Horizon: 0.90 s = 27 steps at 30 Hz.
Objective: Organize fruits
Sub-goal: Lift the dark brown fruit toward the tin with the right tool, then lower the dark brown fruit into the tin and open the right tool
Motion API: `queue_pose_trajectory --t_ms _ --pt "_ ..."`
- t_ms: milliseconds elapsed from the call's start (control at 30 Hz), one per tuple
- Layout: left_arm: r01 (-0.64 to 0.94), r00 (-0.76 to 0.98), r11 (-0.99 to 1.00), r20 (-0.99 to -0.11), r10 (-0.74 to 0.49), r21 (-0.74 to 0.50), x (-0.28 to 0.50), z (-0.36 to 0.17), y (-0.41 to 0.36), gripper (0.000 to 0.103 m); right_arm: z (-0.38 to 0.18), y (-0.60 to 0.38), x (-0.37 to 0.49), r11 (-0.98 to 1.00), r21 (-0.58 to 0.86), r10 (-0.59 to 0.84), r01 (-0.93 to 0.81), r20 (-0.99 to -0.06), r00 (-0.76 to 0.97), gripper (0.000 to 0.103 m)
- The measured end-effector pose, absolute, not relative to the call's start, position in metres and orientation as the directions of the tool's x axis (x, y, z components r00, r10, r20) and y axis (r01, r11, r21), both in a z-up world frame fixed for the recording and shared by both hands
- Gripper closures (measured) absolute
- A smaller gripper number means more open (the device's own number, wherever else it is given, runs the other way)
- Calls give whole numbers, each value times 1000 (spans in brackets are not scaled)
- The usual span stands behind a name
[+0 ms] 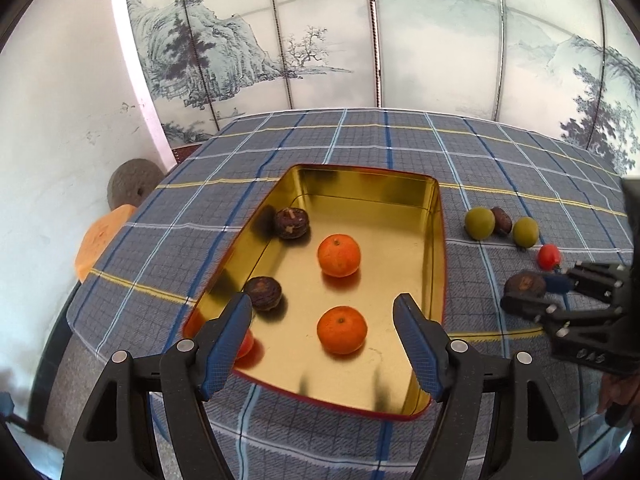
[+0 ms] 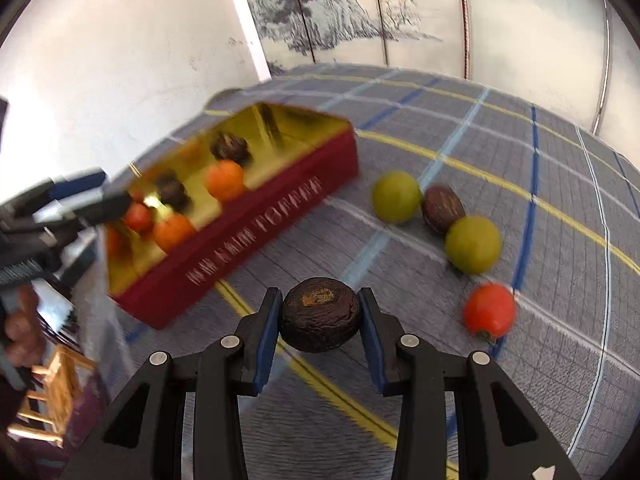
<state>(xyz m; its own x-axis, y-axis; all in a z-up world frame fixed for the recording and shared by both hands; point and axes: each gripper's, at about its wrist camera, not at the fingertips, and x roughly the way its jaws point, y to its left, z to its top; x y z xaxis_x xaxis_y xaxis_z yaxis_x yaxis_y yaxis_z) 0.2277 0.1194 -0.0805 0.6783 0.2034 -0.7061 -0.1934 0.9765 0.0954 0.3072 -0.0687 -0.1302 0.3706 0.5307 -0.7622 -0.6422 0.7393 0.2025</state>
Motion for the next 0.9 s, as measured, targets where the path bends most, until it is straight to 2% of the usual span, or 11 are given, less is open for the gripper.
queue_pose_trajectory --t_ms 267,567,667,767,900 --pt "-235 650 970 -733 202 60 218 -92 141 29 -87 -9 323 637 275 639 -720 -710 295 67" --pt "-304 622 951 -746 238 49 202 -99 173 29 -108 79 347 601 299 628 -741 -751 206 66" --pt "-320 618 947 -748 243 43 198 -100 181 29 -106 86 352 603 329 650 -726 -730 210 65" --pt "-326 614 945 -752 239 35 195 -101 184 29 -94 82 353 594 372 693 -713 -687 219 46" --pt "-316 610 948 -757 235 40 192 -102 182 29 -68 58 340 590 371 732 -717 -620 282 40"
